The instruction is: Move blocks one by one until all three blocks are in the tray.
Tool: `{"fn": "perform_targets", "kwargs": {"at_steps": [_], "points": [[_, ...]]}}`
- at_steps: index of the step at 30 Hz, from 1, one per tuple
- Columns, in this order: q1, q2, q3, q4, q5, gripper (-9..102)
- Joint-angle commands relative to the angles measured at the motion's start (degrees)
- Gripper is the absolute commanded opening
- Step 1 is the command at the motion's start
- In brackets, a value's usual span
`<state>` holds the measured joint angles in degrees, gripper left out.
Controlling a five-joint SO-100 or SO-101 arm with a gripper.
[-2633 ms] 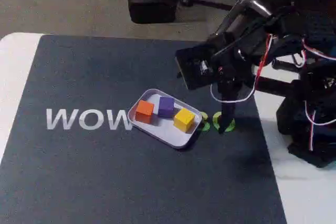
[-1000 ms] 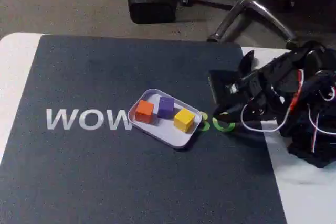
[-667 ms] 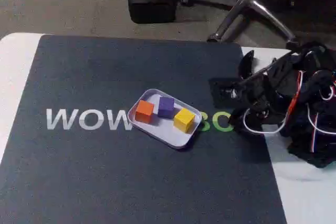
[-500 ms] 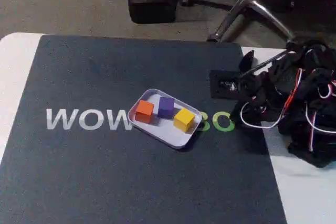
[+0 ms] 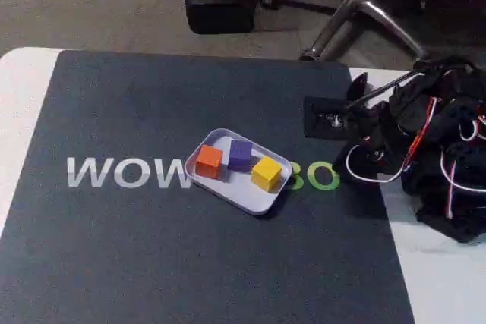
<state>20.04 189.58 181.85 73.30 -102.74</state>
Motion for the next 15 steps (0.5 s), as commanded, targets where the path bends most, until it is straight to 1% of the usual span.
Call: {"fn": "perform_targets", "kwargs": {"at_steps": [1,15], "points": [[0.8,0.0,-0.3,0.5,0.3,-5],[2.9,0.0,-0.3,0.5,0.3,-5]]}}
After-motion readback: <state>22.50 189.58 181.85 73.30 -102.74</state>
